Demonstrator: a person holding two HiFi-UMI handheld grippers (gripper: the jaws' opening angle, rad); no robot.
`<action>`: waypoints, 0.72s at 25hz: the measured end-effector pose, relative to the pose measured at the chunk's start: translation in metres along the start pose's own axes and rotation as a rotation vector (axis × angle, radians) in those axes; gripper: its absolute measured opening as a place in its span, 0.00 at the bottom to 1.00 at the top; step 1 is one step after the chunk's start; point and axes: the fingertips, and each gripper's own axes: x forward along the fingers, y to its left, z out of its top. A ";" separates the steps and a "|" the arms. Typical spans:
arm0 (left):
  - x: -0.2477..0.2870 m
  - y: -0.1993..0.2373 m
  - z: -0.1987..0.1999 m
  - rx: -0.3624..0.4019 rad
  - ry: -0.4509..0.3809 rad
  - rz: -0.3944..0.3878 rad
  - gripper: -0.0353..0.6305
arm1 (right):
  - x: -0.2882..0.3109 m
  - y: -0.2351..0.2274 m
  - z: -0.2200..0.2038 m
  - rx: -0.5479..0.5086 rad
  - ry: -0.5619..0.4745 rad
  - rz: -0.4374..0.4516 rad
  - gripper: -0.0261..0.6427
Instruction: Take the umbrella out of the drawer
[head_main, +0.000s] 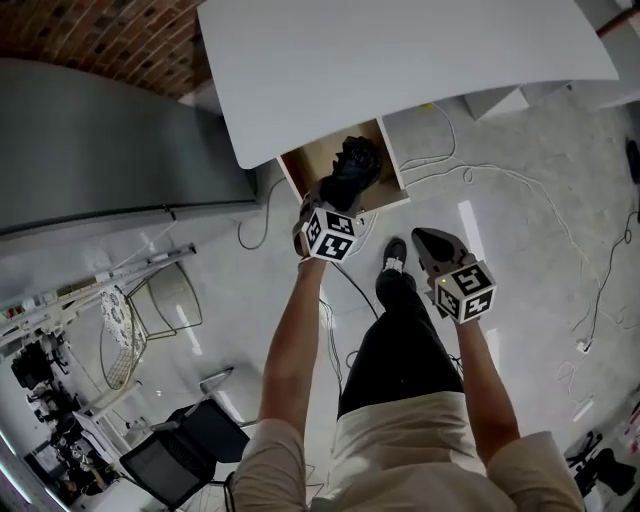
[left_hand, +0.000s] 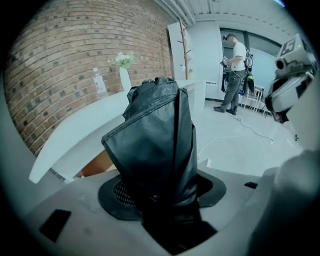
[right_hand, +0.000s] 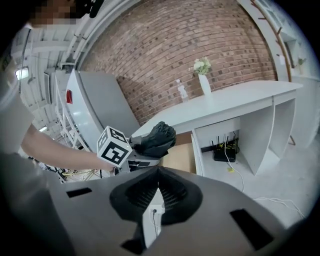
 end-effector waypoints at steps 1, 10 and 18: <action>-0.012 -0.001 0.004 -0.019 -0.017 0.009 0.43 | -0.004 0.006 0.005 -0.010 -0.006 0.004 0.14; -0.131 -0.024 0.068 -0.231 -0.188 0.123 0.43 | -0.071 0.040 0.063 -0.096 -0.080 0.028 0.14; -0.223 -0.055 0.087 -0.470 -0.342 0.213 0.43 | -0.101 0.079 0.091 -0.163 -0.048 0.104 0.14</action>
